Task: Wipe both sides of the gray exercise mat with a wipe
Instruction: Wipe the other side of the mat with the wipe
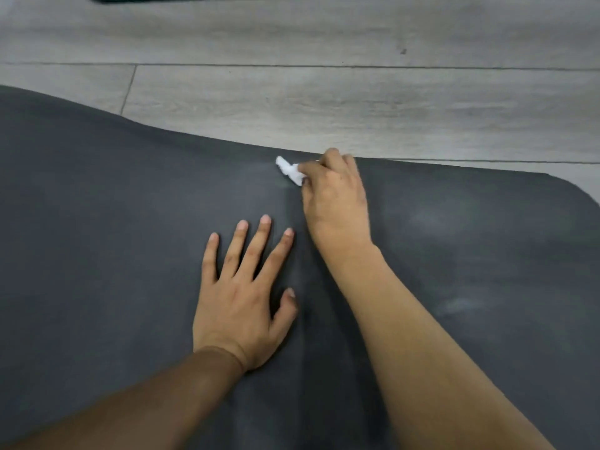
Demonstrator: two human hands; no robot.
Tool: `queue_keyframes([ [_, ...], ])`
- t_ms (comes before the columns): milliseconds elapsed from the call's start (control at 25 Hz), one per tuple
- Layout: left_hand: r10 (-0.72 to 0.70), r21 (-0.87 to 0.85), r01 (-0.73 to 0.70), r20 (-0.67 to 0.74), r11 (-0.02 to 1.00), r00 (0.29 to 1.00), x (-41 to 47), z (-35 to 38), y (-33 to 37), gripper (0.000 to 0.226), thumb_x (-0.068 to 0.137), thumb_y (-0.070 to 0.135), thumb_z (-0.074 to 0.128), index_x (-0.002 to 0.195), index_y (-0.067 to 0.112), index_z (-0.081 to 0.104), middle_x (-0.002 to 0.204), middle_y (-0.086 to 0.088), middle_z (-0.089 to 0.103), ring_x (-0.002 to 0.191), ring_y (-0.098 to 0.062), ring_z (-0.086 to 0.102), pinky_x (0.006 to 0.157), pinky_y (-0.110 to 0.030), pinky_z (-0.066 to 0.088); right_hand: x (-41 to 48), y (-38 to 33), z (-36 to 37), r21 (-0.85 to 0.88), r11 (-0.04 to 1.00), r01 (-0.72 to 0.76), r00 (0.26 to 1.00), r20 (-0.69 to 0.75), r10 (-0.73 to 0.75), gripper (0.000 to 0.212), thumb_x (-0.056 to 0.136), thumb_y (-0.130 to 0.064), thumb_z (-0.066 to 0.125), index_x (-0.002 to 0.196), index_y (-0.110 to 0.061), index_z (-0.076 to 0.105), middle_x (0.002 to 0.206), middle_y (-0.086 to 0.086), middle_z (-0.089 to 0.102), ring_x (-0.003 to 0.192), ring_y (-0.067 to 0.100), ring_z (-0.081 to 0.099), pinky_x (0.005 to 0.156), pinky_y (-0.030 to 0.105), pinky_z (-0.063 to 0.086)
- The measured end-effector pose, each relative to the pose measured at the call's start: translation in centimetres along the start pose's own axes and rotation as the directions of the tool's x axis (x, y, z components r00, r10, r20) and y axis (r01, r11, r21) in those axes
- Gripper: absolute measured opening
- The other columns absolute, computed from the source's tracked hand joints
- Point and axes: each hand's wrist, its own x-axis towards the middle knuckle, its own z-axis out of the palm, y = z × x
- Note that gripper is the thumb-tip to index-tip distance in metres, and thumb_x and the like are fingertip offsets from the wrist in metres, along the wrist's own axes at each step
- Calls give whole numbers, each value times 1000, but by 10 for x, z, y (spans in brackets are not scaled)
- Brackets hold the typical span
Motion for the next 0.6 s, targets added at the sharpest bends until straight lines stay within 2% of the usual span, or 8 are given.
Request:
queue_keyframes([
  [80, -6, 8, 6, -7, 1000, 1000, 1, 0, 0, 74, 91, 50, 36, 162, 29, 23, 169, -3, 18, 156, -30, 16, 122, -61, 16, -44, 40, -34, -32, 970, -240, 956, -182, 230, 22, 87, -5, 58, 102, -13, 72, 92, 8, 55, 83, 27, 46, 75, 37, 45],
  [160, -26, 7, 26, 8, 1000, 1000, -1, -1, -3, 75, 91, 50, 35, 162, 30, 22, 170, -3, 17, 156, -30, 15, 122, -61, 14, -78, 52, -55, -12, 940, -341, 911, -252, 328, 22, 88, -4, 56, 103, -14, 69, 94, 7, 52, 82, 23, 42, 74, 29, 38],
  [280, -43, -11, 43, 31, 999, 999, 2, -4, 3, 74, 91, 51, 35, 161, 30, 24, 170, -3, 18, 156, -30, 15, 123, -60, 12, -81, 53, -52, 11, 939, -343, 903, -271, 333, 19, 89, -6, 51, 97, -13, 66, 94, 9, 52, 82, 25, 42, 75, 28, 36],
  [360, -8, -96, 13, 49, 995, 999, 2, -11, 4, 73, 91, 51, 37, 161, 29, 25, 170, -4, 17, 156, -29, 14, 124, -58, 9, -78, 54, -53, -20, 949, -315, 912, -283, 297, 18, 90, -7, 49, 96, -12, 66, 94, 11, 53, 82, 27, 44, 76, 31, 38],
  [440, -1, -148, 11, 67, 989, 998, -15, -17, -25, 76, 90, 52, 41, 160, 27, 26, 169, -6, 17, 156, -28, 15, 126, -54, 8, -79, 54, -53, -31, 949, -313, 913, -284, 292, 19, 90, -8, 48, 96, -11, 65, 95, 12, 55, 81, 29, 45, 76, 33, 39],
  [600, -198, -14, 200, 60, 980, 978, -86, -23, -115, 75, 94, 51, 33, 161, 19, 25, 169, -11, 16, 156, -33, 14, 125, -56, 11, -75, 50, -53, -65, 931, -359, 908, -255, 332, 18, 91, -12, 47, 101, -11, 62, 100, 10, 57, 85, 29, 46, 79, 34, 39],
])
